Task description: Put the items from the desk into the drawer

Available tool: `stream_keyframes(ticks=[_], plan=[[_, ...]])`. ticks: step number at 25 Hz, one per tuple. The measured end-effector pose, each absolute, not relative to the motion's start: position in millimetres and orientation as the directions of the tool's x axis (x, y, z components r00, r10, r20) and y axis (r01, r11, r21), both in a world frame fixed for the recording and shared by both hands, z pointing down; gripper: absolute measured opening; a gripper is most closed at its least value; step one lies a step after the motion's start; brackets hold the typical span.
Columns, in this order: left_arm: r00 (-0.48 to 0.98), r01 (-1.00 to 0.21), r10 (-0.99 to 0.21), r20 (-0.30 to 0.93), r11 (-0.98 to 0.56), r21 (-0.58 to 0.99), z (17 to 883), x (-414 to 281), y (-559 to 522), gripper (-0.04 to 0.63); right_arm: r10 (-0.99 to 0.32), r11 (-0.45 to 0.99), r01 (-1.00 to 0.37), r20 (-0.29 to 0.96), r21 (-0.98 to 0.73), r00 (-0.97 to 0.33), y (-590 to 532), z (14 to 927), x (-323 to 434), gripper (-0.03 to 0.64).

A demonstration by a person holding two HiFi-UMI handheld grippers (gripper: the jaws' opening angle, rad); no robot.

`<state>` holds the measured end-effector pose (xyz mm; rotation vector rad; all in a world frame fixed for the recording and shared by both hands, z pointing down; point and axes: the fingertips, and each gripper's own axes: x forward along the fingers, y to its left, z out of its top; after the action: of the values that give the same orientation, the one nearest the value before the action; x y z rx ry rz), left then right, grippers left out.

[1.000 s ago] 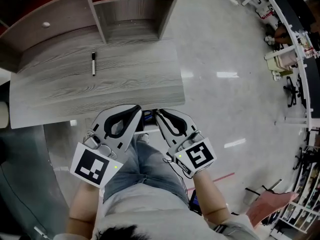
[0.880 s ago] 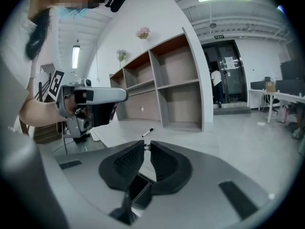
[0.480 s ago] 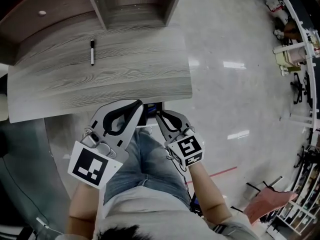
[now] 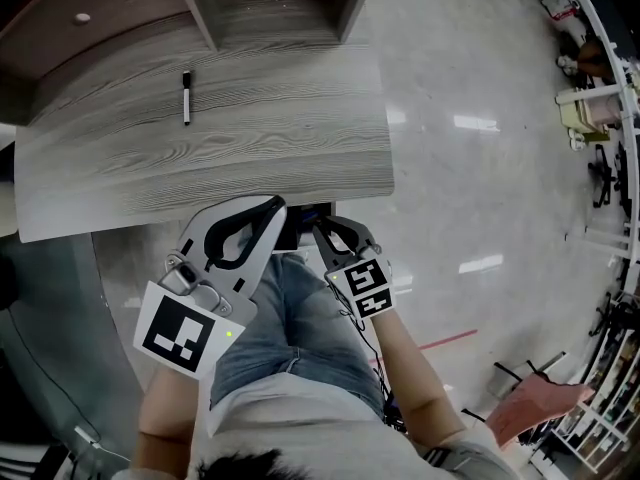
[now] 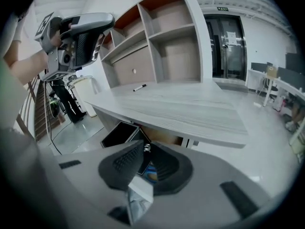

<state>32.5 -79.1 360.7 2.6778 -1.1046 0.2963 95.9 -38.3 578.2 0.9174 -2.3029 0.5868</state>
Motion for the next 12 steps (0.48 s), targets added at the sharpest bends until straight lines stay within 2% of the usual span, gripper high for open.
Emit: stream_keyframes(ticks=[12], plan=[[0.695,-0.712,-0.668,0.264,-0.692,0.123,356.1,31.1,-83.8,0.008,-0.467,0.66,-0.73,0.664,-0.178,-0.584,-43.9,574.4,99.5,0.064]])
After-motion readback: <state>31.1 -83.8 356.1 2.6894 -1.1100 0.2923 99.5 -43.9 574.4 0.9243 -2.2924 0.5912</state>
